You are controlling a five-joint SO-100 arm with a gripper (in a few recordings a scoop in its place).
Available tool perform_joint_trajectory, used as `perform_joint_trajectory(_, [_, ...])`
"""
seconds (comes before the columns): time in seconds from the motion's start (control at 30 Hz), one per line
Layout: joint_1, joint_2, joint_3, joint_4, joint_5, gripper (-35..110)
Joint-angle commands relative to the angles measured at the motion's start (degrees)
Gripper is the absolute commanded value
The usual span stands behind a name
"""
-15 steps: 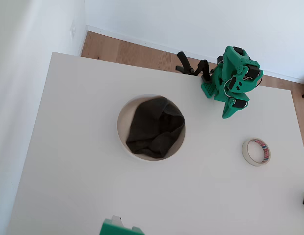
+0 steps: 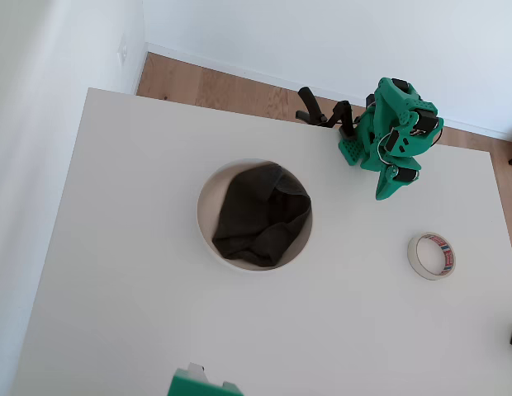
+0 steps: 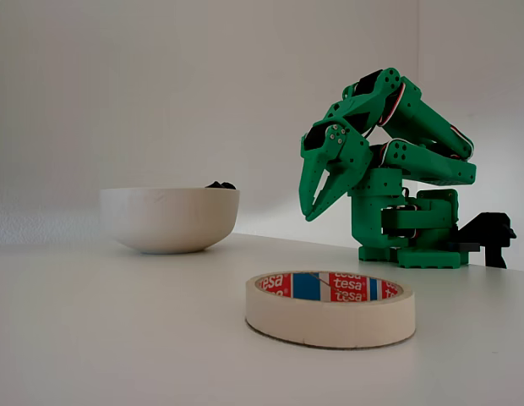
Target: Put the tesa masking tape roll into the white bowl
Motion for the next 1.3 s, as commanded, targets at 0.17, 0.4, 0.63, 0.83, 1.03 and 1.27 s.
perform_joint_trajectory(0.17, [1.1,0.4,-1.8,-2.1,0.6,-8])
perform_joint_trajectory(0.4, [-3.3,-27.9,-12.4,-16.5,1.3,-8])
perform_joint_trajectory(0.63, [-15.2,-57.4,-28.0,-23.3,3.5,-8])
perform_joint_trajectory(0.83, [-24.4,-77.1,-39.6,-23.8,6.9,-8])
perform_joint_trajectory(1.03, [-29.6,-84.2,-44.2,-23.1,10.2,10])
perform_joint_trajectory(1.27, [-30.8,-84.7,-44.7,-24.4,10.5,15])
